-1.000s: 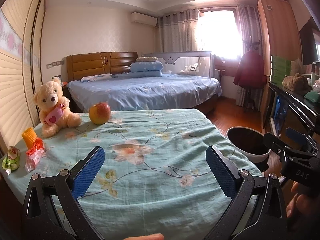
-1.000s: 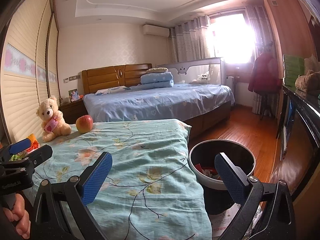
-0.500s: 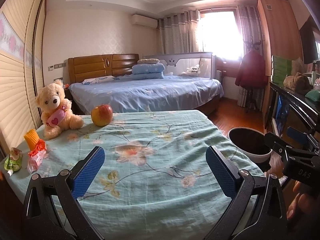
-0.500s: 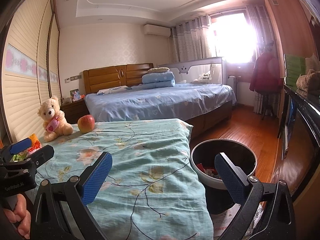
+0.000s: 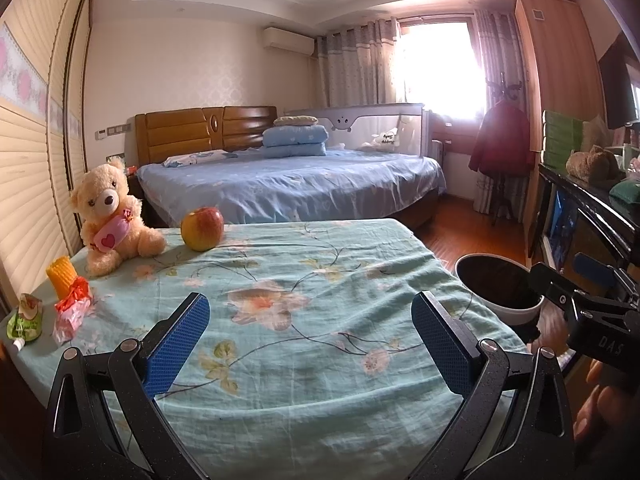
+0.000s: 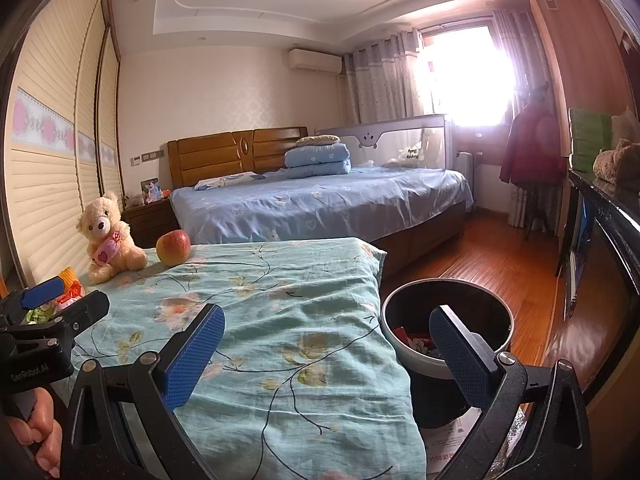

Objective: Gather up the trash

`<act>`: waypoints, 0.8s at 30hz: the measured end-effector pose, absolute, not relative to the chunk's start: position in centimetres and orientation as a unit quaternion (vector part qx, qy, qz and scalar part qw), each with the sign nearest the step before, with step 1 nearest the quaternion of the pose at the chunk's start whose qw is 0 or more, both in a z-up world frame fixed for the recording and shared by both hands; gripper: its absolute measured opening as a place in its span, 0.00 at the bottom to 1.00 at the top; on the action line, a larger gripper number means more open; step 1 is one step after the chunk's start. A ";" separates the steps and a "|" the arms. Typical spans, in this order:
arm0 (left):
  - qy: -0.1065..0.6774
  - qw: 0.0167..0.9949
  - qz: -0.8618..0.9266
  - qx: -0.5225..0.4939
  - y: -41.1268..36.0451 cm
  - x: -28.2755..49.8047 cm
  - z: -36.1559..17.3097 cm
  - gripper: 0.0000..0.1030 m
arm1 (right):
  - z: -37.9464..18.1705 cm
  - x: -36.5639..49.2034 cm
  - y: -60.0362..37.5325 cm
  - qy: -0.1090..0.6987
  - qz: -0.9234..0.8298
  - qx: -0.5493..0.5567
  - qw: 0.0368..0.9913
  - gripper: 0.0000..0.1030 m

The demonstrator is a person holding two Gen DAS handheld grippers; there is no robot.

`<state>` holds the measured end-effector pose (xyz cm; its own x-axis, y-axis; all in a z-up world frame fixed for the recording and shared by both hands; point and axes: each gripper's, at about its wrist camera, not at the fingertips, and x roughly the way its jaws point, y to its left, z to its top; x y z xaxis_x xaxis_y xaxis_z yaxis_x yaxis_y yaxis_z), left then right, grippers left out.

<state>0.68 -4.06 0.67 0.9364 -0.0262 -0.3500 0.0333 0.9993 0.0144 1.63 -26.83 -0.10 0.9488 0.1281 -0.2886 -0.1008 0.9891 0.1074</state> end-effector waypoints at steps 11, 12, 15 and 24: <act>0.180 0.983 -0.016 0.009 -4.1 0.8 0.6 1.00 | 0.1 1.7 -27.0 0.151 0.059 0.047 0.986 1.00; 0.181 0.983 -0.015 0.009 -4.0 0.9 0.5 1.00 | 0.1 1.7 -27.0 0.151 0.059 0.047 0.986 1.00; 0.181 0.983 -0.015 0.009 -4.0 0.9 0.5 1.00 | 0.1 1.7 -27.0 0.151 0.060 0.047 0.986 1.00; 0.184 0.983 -0.014 0.012 -4.0 1.1 0.2 1.00 | 0.2 1.8 -27.1 0.152 0.064 0.048 0.985 1.00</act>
<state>1.10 -4.00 0.22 0.9318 -0.0240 -0.3622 0.0328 0.9993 0.0184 1.76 -27.06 0.16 0.9455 0.1416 -0.2934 -0.1123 0.9871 0.1144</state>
